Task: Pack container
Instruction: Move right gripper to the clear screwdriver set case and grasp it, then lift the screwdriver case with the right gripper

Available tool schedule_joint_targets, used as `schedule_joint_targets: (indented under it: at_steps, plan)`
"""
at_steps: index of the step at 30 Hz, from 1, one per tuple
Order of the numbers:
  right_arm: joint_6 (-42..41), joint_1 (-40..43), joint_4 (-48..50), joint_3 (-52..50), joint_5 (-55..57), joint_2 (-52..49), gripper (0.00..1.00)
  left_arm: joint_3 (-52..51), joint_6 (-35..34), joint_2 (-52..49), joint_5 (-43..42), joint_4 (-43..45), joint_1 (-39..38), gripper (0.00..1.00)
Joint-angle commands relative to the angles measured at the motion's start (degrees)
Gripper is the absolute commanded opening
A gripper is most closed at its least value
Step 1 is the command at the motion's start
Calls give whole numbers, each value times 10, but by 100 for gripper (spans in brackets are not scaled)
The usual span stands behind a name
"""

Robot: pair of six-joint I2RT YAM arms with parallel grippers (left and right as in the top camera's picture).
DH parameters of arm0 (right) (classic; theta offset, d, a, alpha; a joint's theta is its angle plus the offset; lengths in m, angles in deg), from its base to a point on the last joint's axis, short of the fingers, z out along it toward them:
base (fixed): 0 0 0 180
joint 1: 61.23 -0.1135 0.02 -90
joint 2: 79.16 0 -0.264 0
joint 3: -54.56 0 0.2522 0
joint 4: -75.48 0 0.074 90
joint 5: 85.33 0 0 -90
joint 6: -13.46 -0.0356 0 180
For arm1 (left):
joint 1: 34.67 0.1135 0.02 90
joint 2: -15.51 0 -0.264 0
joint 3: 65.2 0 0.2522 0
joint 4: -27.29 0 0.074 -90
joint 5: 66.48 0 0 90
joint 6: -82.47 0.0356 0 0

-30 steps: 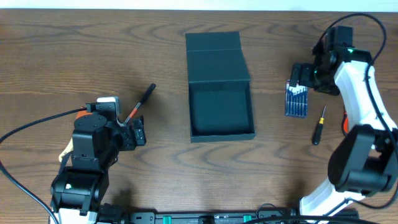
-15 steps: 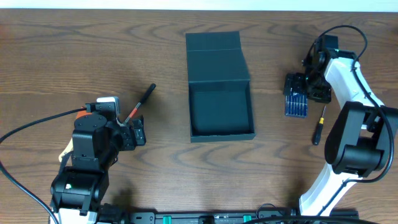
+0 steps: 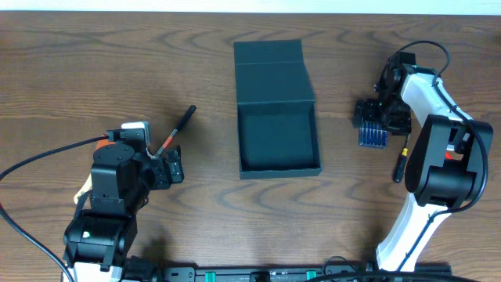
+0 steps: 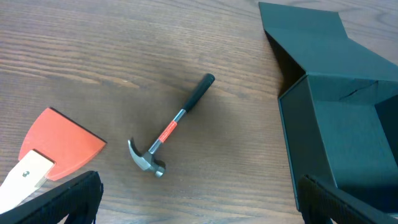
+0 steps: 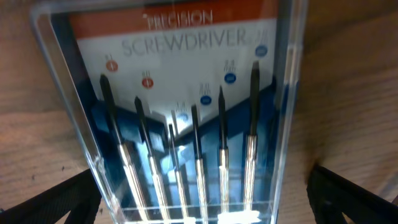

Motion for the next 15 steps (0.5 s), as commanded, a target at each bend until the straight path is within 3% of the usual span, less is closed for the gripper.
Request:
schedule_joint_targets:
  at_steps: [1,5,10,15]
  plan:
    - [3,-2,6,10,-3,-9,94,14,0,-1,7,0,0,99]
    - [3,-2,8,10,-3,-10,73,14,-1,-1,7,0,0,98]
    - [3,-2,7,10,-3,-10,36,14,0,-1,7,0,0,99]
    - [3,-2,7,10,-3,-10,27,14,0,-1,7,0,0,99]
